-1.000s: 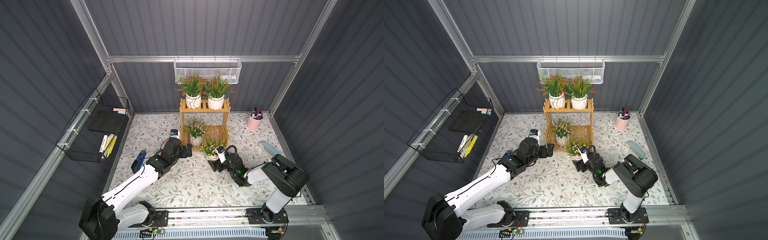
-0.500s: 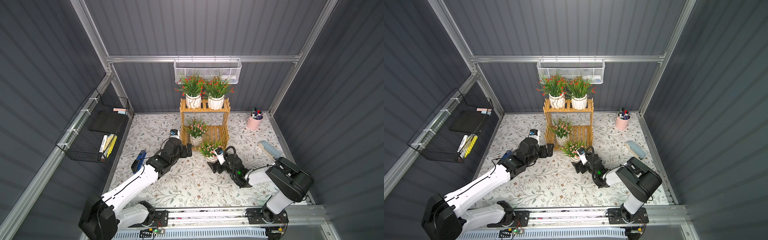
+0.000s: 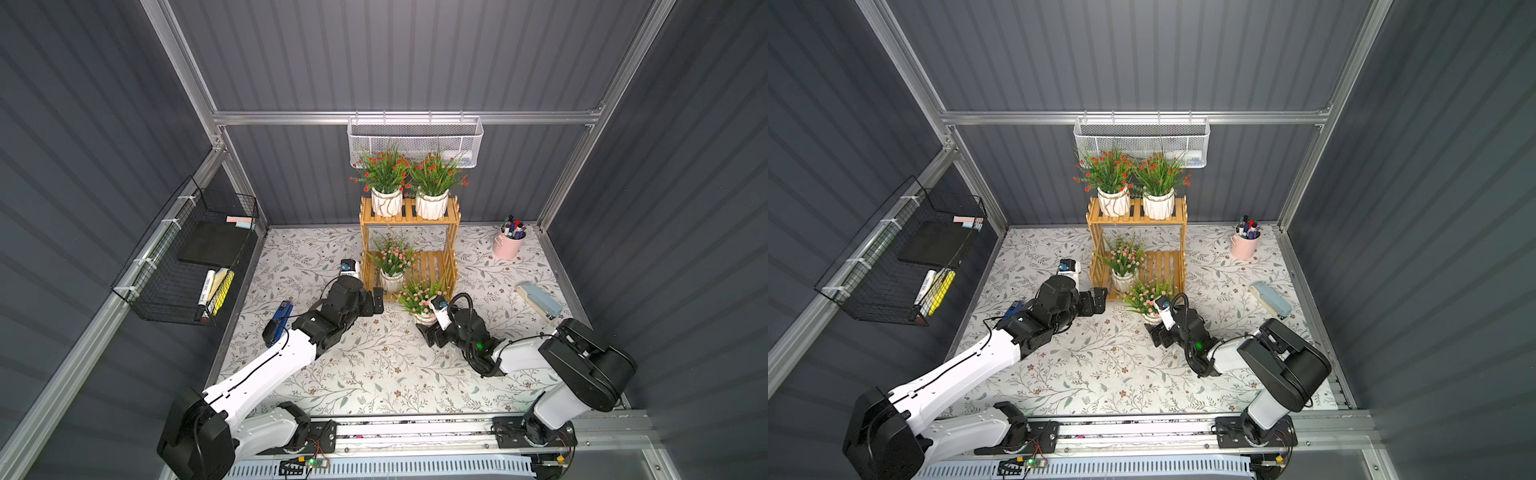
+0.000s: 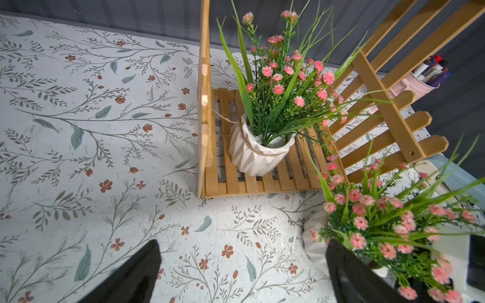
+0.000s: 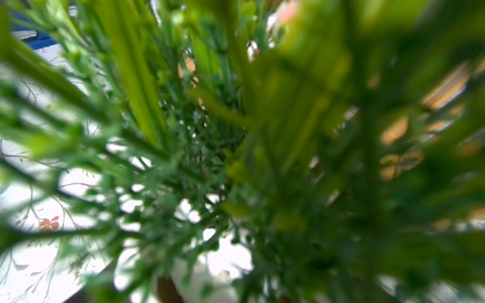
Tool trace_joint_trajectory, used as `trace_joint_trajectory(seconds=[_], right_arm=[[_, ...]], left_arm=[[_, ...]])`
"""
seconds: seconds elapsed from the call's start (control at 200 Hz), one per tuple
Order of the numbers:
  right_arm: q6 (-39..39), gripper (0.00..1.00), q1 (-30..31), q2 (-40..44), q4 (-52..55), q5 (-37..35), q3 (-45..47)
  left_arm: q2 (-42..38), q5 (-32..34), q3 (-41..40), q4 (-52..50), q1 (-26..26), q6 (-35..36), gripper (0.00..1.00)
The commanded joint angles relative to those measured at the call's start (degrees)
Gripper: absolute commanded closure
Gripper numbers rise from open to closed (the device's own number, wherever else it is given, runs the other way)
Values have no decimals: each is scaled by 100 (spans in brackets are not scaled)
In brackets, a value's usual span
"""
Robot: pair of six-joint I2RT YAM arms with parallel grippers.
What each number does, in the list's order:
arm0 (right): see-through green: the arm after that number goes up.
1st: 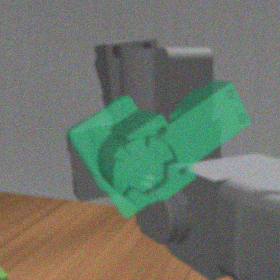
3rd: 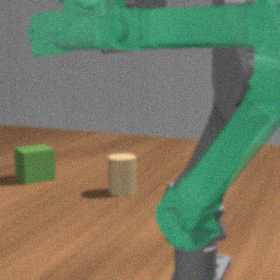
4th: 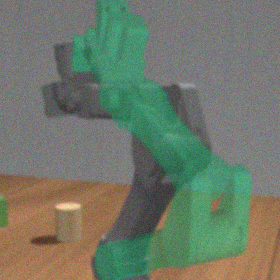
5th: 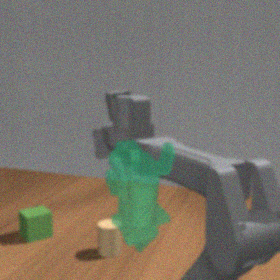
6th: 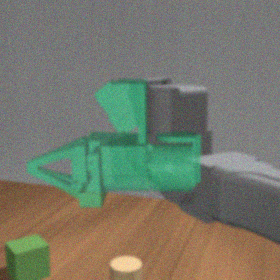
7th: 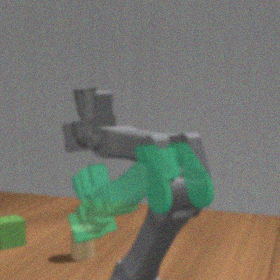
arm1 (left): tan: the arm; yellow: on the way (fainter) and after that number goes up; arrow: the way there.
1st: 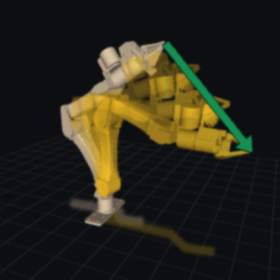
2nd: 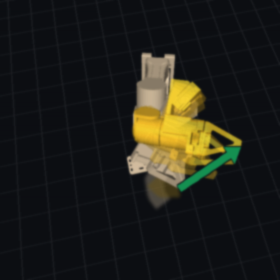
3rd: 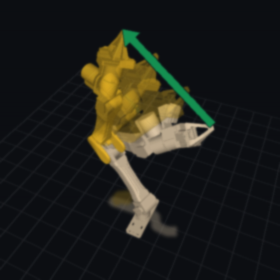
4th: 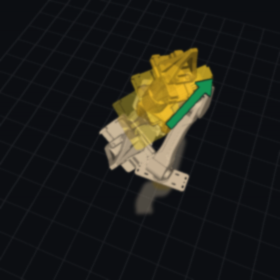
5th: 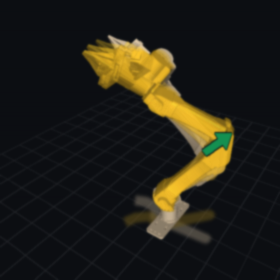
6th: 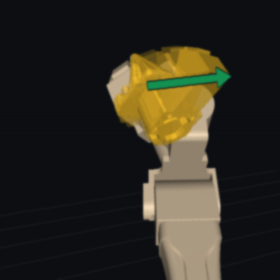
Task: Place the baby's breath potted plants on the rack by color
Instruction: Pick up the baby's breath potted plant from the center of the board.
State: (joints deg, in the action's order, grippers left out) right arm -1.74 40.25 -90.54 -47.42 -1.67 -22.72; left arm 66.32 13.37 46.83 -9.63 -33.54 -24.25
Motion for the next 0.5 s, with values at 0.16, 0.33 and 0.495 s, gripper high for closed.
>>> trace_joint_trajectory(seconds=[0.16, 0.33, 0.495], right_arm=[[30, 24, 20, 590, 136, -141, -206], [158, 24, 16, 780, 797, -752, -674], [134, 24, 14, 620, 852, -1098, -1045]], left_arm=[[-203, 131, 0, -153, 0, -40, 1], [-273, 133, 19, -180, 3, -36, 1], [-351, 149, 35, -204, -3, -30, 1]])
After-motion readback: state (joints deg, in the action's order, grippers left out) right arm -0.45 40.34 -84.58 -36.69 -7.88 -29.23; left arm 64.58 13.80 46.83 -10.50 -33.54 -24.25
